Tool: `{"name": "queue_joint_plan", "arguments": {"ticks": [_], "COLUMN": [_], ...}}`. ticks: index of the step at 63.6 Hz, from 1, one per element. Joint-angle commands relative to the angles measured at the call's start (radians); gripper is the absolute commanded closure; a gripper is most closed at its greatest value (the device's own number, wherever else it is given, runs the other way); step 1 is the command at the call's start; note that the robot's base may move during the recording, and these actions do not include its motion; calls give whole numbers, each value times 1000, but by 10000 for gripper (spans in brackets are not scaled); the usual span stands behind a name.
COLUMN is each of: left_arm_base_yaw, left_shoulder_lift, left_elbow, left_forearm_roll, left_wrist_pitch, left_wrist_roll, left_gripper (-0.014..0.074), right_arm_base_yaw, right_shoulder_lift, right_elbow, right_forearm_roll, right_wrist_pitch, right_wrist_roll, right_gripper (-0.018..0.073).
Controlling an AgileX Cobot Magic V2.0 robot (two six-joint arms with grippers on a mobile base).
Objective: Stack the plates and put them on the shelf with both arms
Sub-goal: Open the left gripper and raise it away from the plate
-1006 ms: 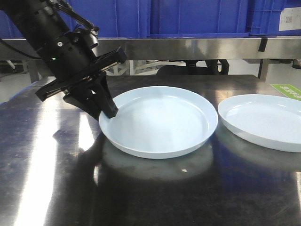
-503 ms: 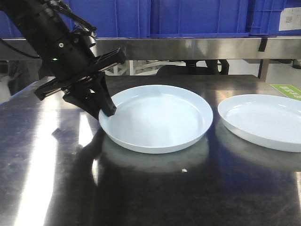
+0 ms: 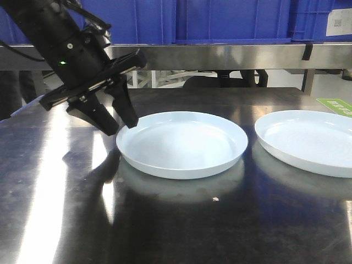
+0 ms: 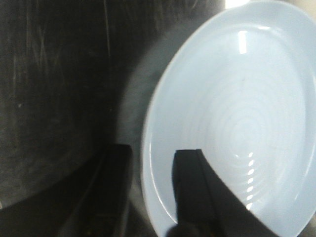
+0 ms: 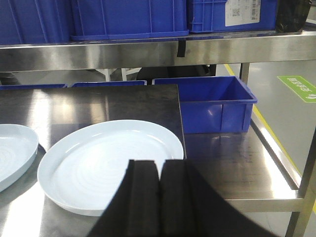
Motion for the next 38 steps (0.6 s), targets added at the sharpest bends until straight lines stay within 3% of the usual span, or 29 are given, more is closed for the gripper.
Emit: {"name": "queue_joint_plan", "arguments": {"ticks": [1,20,38], "left_arm_base_yaw": [-8,-8,-8], "left_shoulder_lift": [-81,-217,-402], "left_elbow": [-30,6,198], "left_forearm_roll": [-5,118,230], "left_wrist_pitch": [-10,-64,-220], "left_wrist_roll": [-10,-10,-9], "left_gripper": [244,260,489], "right_arm_base_yaw": [-3,-3,-3], "right_shoulder_lift": [-18,-18,-18], "right_elbow": [1,1,1], "right_forearm_roll": [-9,-9,-9], "right_wrist_pitch": [-89,-89,-89], "right_wrist_roll": [0,0,0], "right_gripper": [510,510,510]}}
